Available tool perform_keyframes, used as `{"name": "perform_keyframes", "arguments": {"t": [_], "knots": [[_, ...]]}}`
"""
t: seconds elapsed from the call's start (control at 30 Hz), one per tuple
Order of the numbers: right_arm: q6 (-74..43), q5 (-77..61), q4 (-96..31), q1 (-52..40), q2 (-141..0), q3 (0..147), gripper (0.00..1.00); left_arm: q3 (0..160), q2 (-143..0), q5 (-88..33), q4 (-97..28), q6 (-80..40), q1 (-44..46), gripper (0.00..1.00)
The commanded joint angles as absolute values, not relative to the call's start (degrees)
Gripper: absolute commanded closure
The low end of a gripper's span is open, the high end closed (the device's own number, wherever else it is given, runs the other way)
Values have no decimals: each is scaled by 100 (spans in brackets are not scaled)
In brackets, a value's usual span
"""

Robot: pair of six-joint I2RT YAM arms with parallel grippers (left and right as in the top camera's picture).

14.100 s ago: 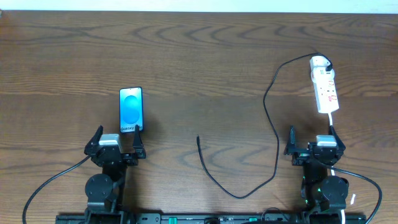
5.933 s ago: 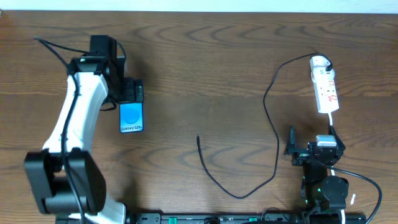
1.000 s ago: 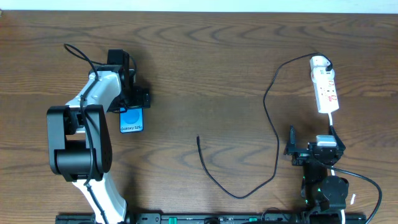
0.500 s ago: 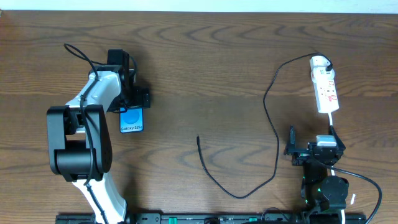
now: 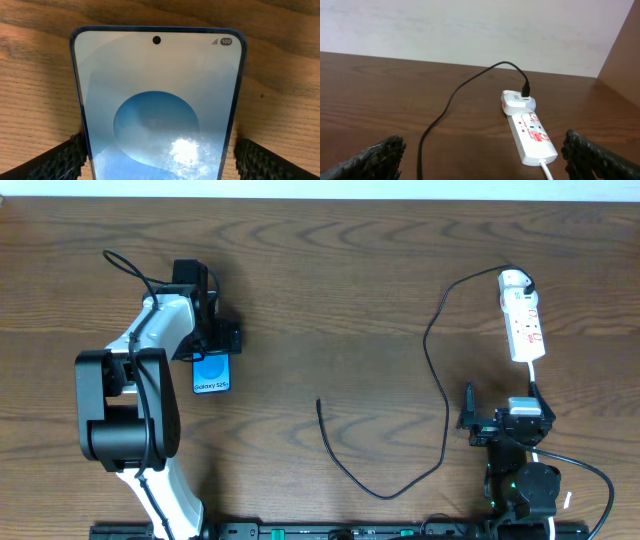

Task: Plug charger to phone and switch on socket
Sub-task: 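Close the left gripper on the phone's bottom edge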

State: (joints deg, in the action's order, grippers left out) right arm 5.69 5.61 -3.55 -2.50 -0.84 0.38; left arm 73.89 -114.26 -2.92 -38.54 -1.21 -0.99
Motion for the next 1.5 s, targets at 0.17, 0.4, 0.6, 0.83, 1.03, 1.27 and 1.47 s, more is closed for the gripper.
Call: {"name": "perform_keyframes", "arguments": {"t": [0.17, 0.4, 0.6, 0.83, 1.03, 1.27, 1.47], "knots": [[648, 545, -370, -309, -54, 32, 1, 7146, -11574, -97, -3957, 16, -93, 10], [648, 545, -370, -309, -54, 32, 1, 7146, -11574, -97, -3988, 19, -93, 11], [648, 545, -370, -309, -54, 32, 1, 7146, -11574, -97, -4010, 19, -93, 10], [648, 545, -370, -309, -54, 32, 1, 7144, -11574, -97, -4097, 19, -93, 11], [648, 545, -370, -309, -54, 32, 1, 7142, -11574, -80, -4147, 25, -93, 11], [648, 545, -370, -309, -54, 32, 1, 7140, -11574, -80, -4145, 36, -93, 11], [648, 545, -370, -309, -54, 32, 1, 7140, -11574, -80, -4145, 38, -93, 11]]}}
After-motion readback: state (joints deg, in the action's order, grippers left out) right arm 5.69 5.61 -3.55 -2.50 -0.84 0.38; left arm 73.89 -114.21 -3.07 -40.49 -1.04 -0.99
